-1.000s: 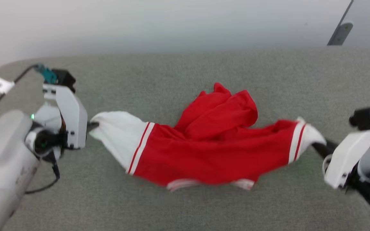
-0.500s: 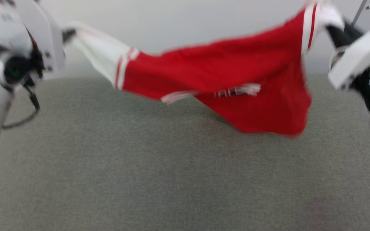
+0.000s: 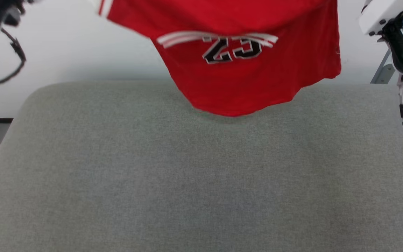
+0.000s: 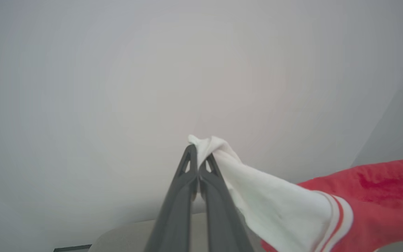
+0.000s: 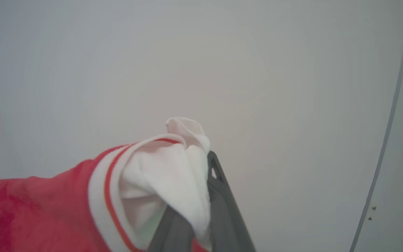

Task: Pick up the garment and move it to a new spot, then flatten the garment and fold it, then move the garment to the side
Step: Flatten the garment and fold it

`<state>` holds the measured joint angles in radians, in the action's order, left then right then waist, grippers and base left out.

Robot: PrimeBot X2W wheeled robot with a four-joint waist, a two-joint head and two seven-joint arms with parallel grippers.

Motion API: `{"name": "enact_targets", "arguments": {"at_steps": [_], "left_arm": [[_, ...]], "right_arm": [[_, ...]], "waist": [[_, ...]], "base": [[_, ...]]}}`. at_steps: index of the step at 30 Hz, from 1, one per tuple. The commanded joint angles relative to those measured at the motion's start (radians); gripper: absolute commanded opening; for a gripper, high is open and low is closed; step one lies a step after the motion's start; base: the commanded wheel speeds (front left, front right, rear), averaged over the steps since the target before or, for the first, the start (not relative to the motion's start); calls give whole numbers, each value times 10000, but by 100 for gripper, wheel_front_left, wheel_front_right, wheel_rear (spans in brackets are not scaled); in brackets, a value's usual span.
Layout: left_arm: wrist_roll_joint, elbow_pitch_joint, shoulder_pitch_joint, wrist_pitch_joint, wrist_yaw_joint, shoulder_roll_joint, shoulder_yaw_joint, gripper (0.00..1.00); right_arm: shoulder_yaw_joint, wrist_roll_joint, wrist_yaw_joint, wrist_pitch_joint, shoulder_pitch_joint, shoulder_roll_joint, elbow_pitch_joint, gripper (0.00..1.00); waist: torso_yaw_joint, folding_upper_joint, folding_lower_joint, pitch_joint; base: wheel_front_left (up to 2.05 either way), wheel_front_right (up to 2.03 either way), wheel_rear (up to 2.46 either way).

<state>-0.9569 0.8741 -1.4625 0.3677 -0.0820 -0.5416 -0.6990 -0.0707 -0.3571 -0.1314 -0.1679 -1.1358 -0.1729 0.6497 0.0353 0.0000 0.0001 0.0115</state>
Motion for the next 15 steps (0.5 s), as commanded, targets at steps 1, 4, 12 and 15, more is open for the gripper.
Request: {"name": "enact_targets", "arguments": {"at_steps": [1,4,12,15], "left_arm": [[134,123,-230,-209,39,-3,24,0],[255,496,-539,-577,10,109,26,0],[245,1293,-991,-1068,-210,323,16,0],[204,1477,-1139,-1175,-272,359,32,0]], "right_arm": [[40,153,15,96,-202,68,259,0],[141,454,15,289,-576,129,985,0],[-2,553,15,417,-1126,293,2149,0],[24,437,15,428,-1310,328,2397,0]], "waist": [[25,0,-1,58],[46,0,-1,113],[118,0,-1,273],[133,0,-1,560]], "base": [[0,0,0],[0,0,0],[0,0,0],[0,0,0]]}}
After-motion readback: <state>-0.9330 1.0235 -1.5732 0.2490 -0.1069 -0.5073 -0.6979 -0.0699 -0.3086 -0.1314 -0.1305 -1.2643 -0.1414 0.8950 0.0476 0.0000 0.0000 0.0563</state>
